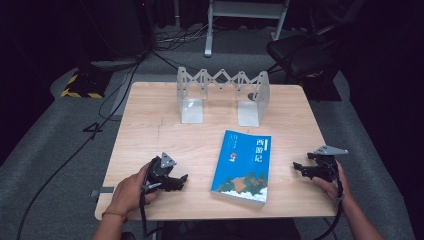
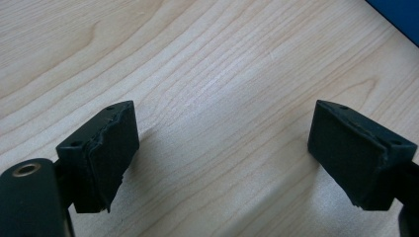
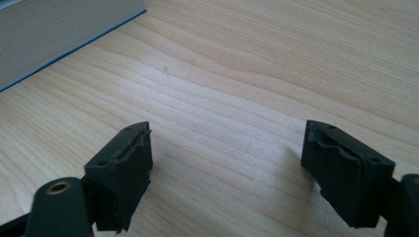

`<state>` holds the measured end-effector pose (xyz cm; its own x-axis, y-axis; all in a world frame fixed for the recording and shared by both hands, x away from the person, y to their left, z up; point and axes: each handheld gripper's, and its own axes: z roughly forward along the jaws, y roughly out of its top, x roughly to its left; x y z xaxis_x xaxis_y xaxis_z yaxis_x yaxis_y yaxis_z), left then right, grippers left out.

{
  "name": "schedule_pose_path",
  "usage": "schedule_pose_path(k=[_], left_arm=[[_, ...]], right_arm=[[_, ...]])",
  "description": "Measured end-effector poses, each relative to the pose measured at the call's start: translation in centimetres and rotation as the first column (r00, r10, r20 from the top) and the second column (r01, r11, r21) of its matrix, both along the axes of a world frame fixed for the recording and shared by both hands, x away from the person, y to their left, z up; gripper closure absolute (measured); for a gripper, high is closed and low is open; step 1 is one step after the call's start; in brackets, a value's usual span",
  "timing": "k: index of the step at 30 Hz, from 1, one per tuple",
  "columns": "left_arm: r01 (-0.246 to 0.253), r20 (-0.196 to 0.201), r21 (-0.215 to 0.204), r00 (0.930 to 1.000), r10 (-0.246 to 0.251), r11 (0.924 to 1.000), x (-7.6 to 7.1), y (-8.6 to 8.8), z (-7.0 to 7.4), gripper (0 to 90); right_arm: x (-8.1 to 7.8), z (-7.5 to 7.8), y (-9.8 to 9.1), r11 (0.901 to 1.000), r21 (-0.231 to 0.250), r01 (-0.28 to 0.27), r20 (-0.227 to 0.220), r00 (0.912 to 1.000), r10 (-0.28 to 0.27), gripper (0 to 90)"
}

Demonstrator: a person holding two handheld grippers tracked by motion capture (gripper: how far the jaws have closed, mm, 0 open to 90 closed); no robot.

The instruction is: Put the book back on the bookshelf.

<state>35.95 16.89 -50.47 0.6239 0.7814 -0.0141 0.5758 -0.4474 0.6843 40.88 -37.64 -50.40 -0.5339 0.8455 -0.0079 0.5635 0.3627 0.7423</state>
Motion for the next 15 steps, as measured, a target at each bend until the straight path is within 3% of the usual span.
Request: schedule_pose_path(k=[8, 12, 15], left_arm=[[-0.018, -0.011, 0.007, 0.9998, 0.018, 0.9998, 0.3, -0.8, -0.1, 5.9], [0.058, -0.009, 0.015, 0.9983, -0.058, 0.9982, -0.2, -0.9, 0.0, 5.9], [0.071, -0.012, 0.008, 0.9974, -0.071, 0.9975, -0.8, -1.3, 0.0, 5.9]], right_arm=[[0.0, 0.0, 0.3, 0.9993, -0.003, -0.037, -0.003, 0.9993, 0.037, 19.7], [0.1, 0.0, 0.5, 0.9985, -0.002, -0.056, -0.003, 0.9985, 0.056, 19.7], [0.2, 0.2, 0.7, 0.9969, -0.015, -0.077, -0.016, 0.9969, 0.077, 20.2]])
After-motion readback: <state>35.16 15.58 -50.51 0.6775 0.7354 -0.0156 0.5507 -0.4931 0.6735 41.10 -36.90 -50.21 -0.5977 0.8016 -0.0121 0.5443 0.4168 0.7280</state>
